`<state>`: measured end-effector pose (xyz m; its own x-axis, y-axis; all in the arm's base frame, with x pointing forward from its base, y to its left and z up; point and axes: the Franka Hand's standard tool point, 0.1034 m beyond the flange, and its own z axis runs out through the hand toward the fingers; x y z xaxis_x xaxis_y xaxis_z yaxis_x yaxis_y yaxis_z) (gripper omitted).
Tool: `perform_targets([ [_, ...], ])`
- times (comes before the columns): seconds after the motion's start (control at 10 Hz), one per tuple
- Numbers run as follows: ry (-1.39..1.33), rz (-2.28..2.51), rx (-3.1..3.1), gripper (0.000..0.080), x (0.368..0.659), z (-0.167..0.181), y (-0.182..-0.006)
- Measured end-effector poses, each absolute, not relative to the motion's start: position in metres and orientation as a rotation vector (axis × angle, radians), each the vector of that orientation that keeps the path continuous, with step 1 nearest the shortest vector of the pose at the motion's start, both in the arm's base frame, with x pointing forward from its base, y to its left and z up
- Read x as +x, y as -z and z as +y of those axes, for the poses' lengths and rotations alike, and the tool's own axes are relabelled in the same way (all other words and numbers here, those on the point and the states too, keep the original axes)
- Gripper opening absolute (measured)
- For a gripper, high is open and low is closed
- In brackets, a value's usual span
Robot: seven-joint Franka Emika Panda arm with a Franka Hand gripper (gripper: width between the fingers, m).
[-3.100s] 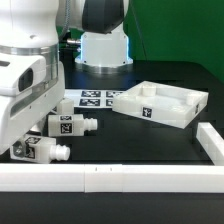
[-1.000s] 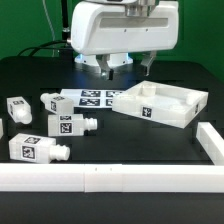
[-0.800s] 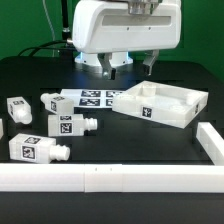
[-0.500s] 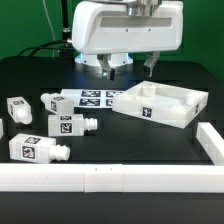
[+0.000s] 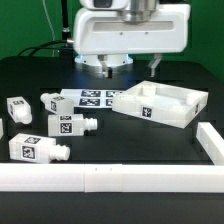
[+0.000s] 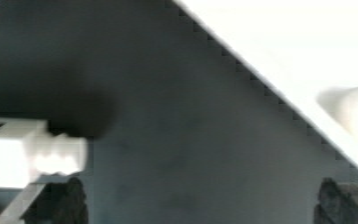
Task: Assemble one leg
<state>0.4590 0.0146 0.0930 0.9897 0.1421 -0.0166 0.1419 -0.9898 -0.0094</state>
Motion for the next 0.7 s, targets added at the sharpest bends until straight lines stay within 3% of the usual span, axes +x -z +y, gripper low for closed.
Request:
perform_targets([
  [0.3, -0.022, -0.215, -3.126, 0.0649, 0.458, 0.017, -0.093],
  [0.6, -0.047, 0.285, -3.125, 0.0649, 0.391, 0.040, -0.075],
  [0.7, -0.045, 0.303, -3.115, 0.0649, 0.388, 0.044, -0.073],
])
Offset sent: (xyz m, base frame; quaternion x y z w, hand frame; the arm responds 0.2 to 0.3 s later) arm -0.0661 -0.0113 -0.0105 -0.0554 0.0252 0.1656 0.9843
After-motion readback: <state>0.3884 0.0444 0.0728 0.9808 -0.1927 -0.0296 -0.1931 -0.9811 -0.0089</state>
